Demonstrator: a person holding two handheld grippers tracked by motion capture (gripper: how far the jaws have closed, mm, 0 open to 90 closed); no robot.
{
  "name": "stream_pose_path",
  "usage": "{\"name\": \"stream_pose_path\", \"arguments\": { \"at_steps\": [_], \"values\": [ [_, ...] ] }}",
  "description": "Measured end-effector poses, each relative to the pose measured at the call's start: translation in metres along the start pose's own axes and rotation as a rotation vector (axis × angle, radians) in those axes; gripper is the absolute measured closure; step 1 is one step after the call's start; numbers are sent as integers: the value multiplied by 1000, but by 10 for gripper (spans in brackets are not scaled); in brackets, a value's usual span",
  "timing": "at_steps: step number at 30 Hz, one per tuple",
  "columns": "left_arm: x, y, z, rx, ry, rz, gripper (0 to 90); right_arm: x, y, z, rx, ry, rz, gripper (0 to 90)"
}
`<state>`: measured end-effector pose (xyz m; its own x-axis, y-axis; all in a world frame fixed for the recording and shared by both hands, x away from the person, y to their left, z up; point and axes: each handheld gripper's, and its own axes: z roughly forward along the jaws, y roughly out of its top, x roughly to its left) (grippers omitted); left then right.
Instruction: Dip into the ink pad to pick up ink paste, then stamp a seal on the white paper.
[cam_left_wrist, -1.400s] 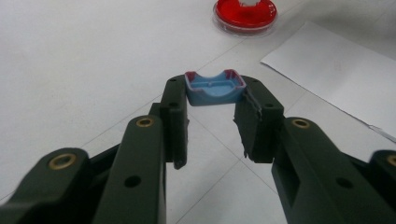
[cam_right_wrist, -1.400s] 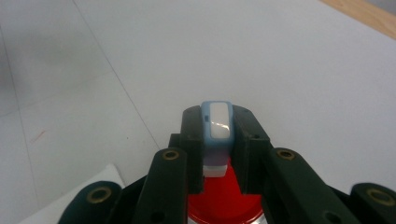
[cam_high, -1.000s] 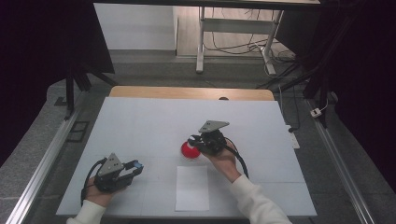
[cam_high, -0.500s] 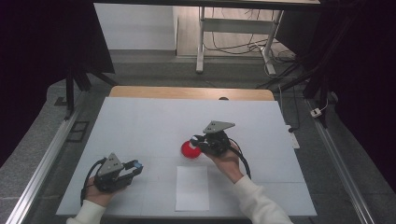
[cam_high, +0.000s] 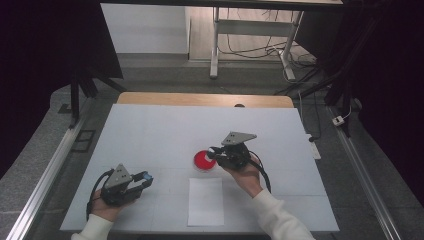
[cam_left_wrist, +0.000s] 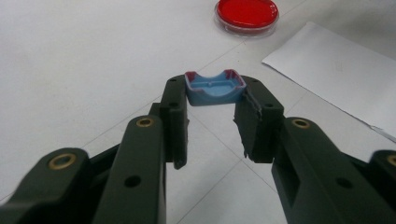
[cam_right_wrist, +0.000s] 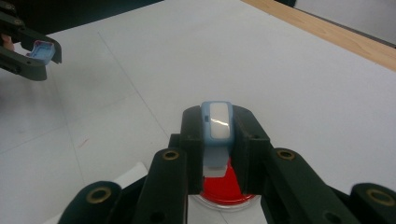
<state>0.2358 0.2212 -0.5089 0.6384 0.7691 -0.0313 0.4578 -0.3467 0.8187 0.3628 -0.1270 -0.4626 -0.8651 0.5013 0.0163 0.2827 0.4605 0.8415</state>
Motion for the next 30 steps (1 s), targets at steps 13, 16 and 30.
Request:
{"name": "stream_pose_path", "arguments": {
  "at_steps": [13, 16, 30],
  "values": [
    [0, 0, 1, 1, 2, 3, 652, 5, -2, -8, -15, 22, 9, 754],
    [0, 0, 1, 2, 1, 5, 652, 7, -5, -10, -15, 31, 15, 754],
    [0, 1, 1, 1, 3, 6, 652, 16, -11, -16, -5, 42, -1, 754]
  ]
}}
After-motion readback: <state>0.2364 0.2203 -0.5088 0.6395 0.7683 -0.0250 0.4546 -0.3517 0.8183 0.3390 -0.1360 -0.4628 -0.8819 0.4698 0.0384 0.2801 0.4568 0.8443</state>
